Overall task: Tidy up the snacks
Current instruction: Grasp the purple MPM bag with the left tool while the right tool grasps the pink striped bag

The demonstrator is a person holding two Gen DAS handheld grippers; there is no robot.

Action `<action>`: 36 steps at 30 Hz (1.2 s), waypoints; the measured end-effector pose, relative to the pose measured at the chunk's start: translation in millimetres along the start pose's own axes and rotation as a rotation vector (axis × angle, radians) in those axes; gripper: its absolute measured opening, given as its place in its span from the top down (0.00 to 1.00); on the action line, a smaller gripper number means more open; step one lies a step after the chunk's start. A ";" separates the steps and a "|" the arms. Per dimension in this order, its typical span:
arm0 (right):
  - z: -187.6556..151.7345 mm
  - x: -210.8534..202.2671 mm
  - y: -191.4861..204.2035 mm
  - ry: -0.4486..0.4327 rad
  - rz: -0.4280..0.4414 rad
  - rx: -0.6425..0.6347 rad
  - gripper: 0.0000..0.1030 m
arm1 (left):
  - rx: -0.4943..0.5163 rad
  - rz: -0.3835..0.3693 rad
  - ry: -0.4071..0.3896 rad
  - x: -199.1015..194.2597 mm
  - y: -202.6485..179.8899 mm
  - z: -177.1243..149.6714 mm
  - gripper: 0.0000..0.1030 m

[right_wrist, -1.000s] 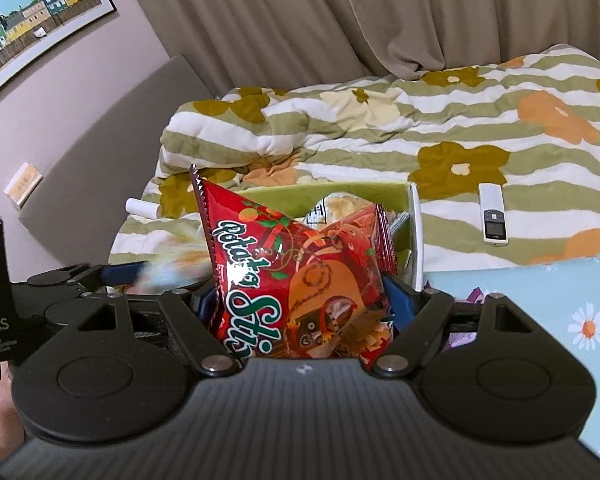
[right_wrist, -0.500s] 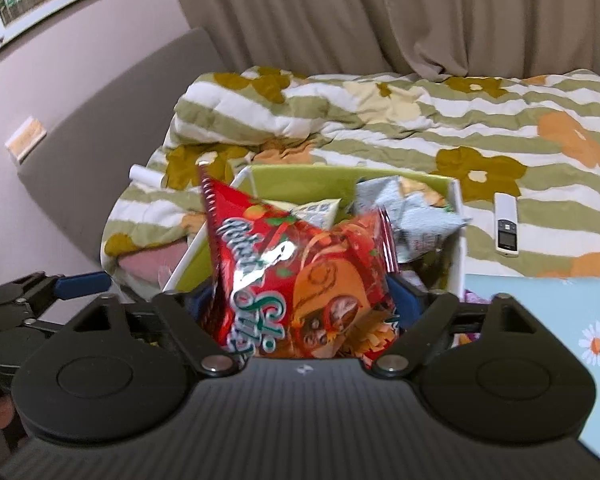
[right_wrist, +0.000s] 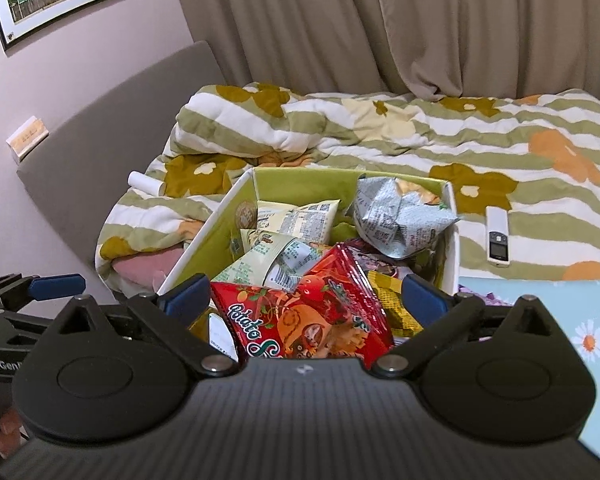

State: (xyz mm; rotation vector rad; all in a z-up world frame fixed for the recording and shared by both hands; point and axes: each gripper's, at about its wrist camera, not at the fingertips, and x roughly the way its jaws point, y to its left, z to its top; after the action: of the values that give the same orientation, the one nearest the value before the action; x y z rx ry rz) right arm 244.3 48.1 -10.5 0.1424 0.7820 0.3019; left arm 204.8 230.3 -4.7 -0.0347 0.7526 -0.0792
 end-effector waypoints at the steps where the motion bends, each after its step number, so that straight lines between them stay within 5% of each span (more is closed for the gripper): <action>1: -0.5 -3.6 -0.6 -0.005 -0.003 0.003 0.00 | 0.000 -0.003 -0.005 -2.7 -1.0 0.6 0.02; 10: 0.6 -50.7 -30.6 -0.062 -0.028 -0.007 0.00 | -0.027 0.000 -0.065 -31.4 -36.2 6.3 0.02; 19: 7.2 -102.9 -117.4 -0.121 -0.095 0.049 0.00 | 0.016 -0.055 -0.127 -43.9 -119.3 18.0 0.00; 27: 7.0 -125.9 -211.6 -0.128 -0.195 0.125 0.00 | 0.096 -0.097 -0.091 -9.7 -213.5 14.4 0.00; 36: -15.6 -109.1 -314.2 -0.065 -0.285 0.126 0.00 | 0.153 0.019 -0.036 66.5 -298.6 -10.0 0.00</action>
State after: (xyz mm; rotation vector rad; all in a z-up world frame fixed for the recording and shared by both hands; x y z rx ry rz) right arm 227.5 -284.2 -22.7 0.1560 0.7459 -0.0214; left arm 228.6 -72.9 -39.4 0.1167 0.7093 -0.1172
